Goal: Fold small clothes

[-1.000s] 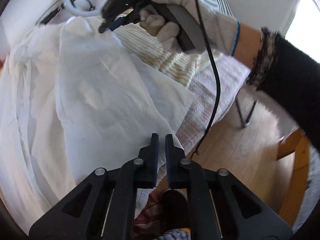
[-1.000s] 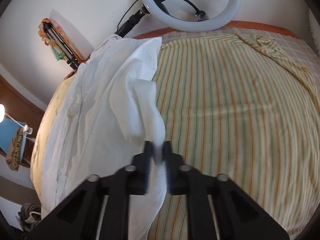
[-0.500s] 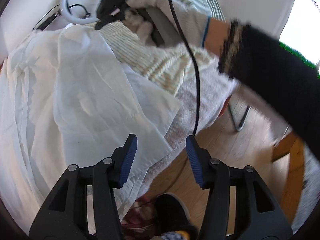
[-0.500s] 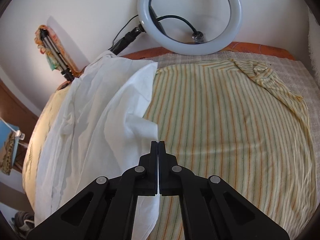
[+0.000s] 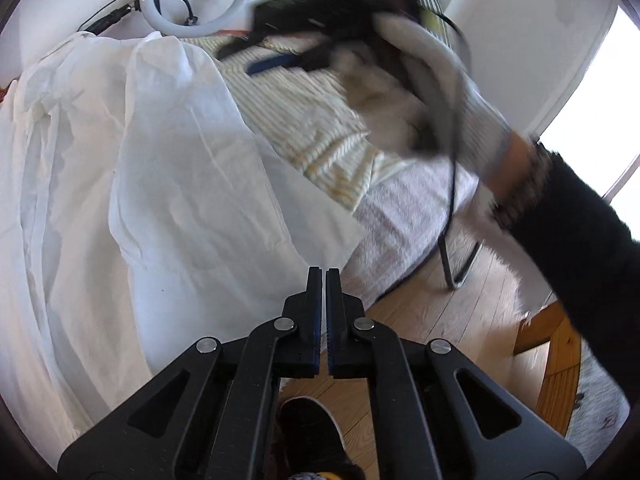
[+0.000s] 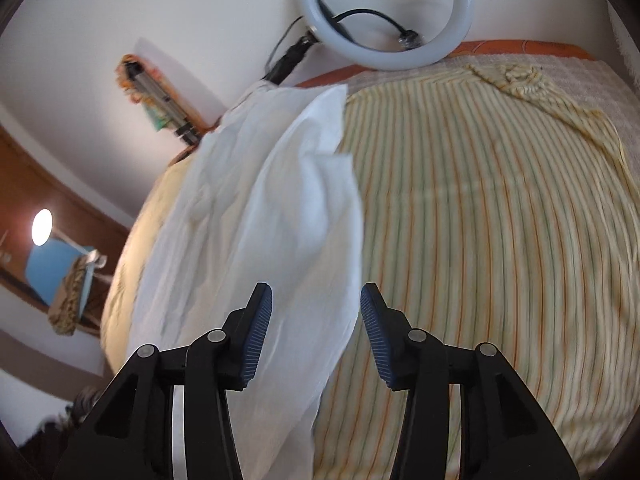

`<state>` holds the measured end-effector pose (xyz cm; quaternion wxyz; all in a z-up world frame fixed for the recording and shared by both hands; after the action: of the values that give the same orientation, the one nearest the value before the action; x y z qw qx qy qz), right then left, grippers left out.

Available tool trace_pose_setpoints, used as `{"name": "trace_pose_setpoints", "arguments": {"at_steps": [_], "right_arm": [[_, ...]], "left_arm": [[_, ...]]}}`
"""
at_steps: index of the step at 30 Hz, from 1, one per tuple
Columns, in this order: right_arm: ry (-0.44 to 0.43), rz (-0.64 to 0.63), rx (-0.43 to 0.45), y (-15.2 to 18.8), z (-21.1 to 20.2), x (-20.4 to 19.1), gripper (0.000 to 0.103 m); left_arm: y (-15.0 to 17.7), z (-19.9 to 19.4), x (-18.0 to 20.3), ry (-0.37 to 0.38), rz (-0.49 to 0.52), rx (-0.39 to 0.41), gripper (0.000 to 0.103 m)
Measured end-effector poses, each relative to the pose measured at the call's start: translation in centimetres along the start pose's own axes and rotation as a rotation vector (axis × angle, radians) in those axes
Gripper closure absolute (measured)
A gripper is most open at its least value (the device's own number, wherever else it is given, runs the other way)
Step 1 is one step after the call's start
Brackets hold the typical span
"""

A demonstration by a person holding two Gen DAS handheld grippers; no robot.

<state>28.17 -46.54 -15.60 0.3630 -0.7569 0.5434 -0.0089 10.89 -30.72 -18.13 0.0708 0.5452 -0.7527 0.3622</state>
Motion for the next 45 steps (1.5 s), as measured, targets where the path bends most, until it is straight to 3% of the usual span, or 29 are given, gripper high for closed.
{"name": "trace_pose_setpoints", "arguments": {"at_steps": [4,8,16,18,21,22,23,26,30,36,37,38,39,40,45], "right_arm": [[0.031,-0.050,-0.021,4.5,-2.7,-2.4,0.057],[0.053,0.012,0.035,6.5,-5.8,-1.9,0.057],[0.140,0.060,0.106,6.2,-9.6,-0.8,0.057],[0.143,0.068,0.105,6.1,-9.6,-0.6,0.057],[0.136,0.079,0.104,5.9,-9.4,-0.1,0.057],[0.130,0.085,0.104,5.7,-9.3,0.1,0.057],[0.124,0.089,0.104,5.5,-9.0,0.2,0.057],[0.090,0.104,0.111,4.6,-7.8,0.7,0.057],[0.059,0.123,0.104,2.8,-4.9,1.6,0.057],[0.084,0.131,0.041,1.9,-1.4,2.3,0.057],[0.087,0.132,0.041,1.9,-1.4,2.3,0.057],[0.095,0.131,0.042,2.0,-1.7,2.4,0.057],[0.107,0.132,0.044,2.2,-2.0,2.6,0.057],[0.119,0.135,0.045,2.3,-2.4,2.9,0.057],[0.151,0.172,0.066,3.0,-4.5,4.4,0.057]], "left_arm": [[-0.4,0.1,0.0,-0.051,-0.013,0.034,0.101],[-1.6,1.8,0.7,-0.125,-0.034,0.044,0.068],[-2.7,6.2,4.4,-0.199,0.043,0.009,0.061],[-2.5,6.9,4.4,-0.243,0.062,0.004,0.061],[-2.3,6.8,3.7,-0.219,0.019,0.010,0.062],[-2.2,6.6,3.4,-0.210,0.012,0.013,0.069],[-2.2,6.4,3.1,-0.218,0.010,0.019,0.087],[-2.4,5.8,1.8,-0.179,-0.050,0.016,0.103],[-2.6,4.5,0.7,-0.130,-0.117,0.031,0.103],[-2.6,3.4,0.9,-0.093,-0.157,0.067,0.102],[-2.7,3.6,1.3,-0.089,-0.152,0.057,0.094],[-2.8,3.9,1.9,-0.095,-0.133,0.059,0.076],[-2.7,4.1,2.5,-0.110,-0.108,0.064,0.068],[-2.7,4.6,3.1,-0.128,-0.082,0.065,0.064],[-2.0,7.4,5.0,-0.260,0.023,0.055,0.064]]}}
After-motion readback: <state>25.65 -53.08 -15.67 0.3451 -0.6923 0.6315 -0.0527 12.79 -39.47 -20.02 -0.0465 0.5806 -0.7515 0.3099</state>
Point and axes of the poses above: each gripper's, at about its wrist camera, not at the fingertips, and z roughly the way its jaws point, x to its right, y to its underside, the point moved 2 cm from there along z, roughly the way its jaws point, and after that the axes turned 15 degrees about -z, right-handed, at the moved point
